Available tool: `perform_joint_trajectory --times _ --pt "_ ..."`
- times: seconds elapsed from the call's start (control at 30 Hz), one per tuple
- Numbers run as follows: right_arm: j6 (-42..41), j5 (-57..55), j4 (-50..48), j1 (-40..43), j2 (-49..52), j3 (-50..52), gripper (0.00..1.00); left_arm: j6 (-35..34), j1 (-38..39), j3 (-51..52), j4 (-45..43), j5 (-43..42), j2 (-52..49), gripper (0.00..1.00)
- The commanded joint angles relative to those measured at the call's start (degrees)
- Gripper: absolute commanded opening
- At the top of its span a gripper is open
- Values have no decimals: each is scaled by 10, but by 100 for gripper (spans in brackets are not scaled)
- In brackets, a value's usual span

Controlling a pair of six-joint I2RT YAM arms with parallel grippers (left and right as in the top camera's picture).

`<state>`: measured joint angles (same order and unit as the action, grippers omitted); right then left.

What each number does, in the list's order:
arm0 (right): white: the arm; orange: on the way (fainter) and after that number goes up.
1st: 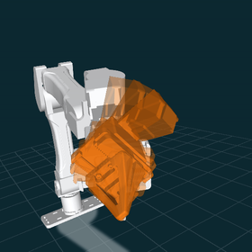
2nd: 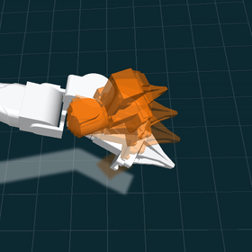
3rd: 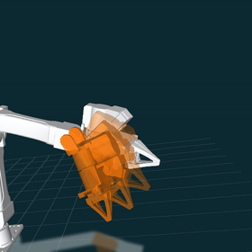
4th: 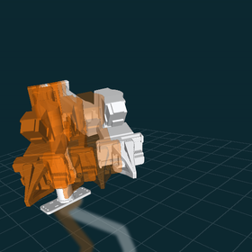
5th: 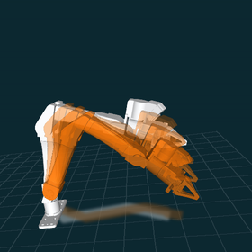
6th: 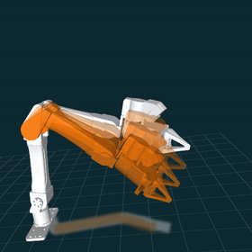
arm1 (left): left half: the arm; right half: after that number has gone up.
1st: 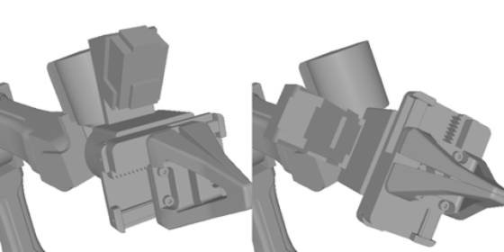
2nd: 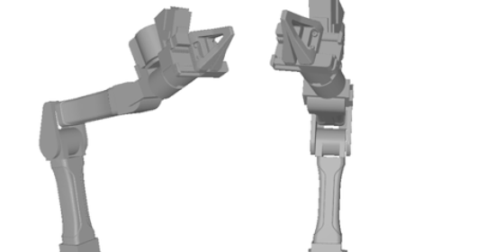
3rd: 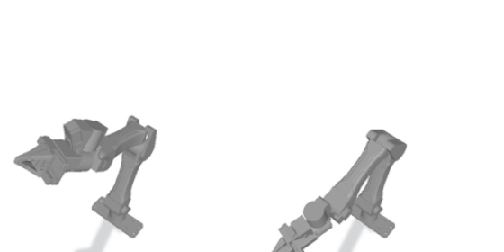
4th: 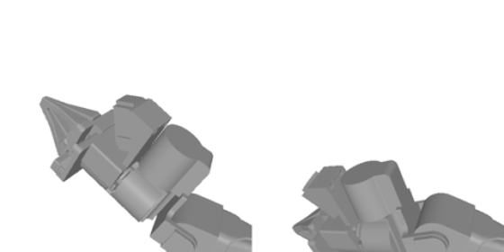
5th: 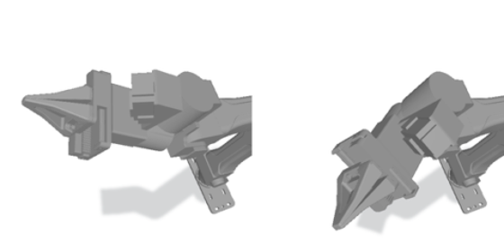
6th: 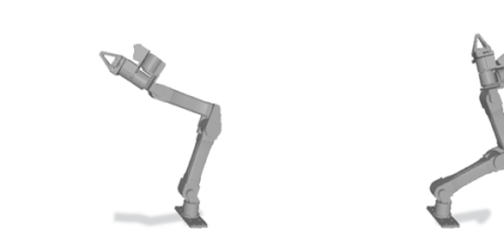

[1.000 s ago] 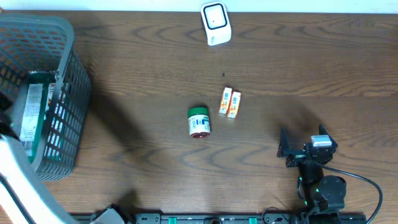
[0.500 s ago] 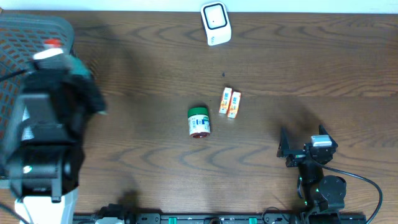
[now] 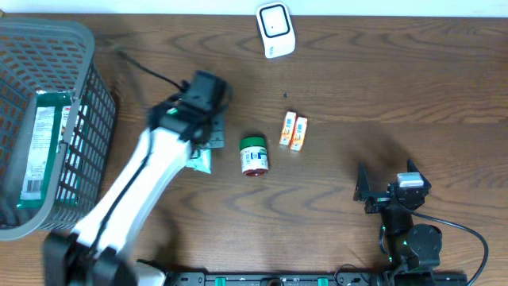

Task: Scan the item barcode
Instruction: 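Lift the red strip and wipes pack out and drop them on the table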

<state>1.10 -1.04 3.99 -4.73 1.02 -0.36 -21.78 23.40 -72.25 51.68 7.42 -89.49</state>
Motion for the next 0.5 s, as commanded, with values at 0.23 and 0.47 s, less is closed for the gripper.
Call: perform_joint_trajectory --times 0.23,0.47 --pt "7 0 2 -4 -2 0 99 -25 6 -1 -15 -38 -153 25" --pt "7 0 2 -4 -2 0 99 -26 6 -1 -40 -41 -190 25"
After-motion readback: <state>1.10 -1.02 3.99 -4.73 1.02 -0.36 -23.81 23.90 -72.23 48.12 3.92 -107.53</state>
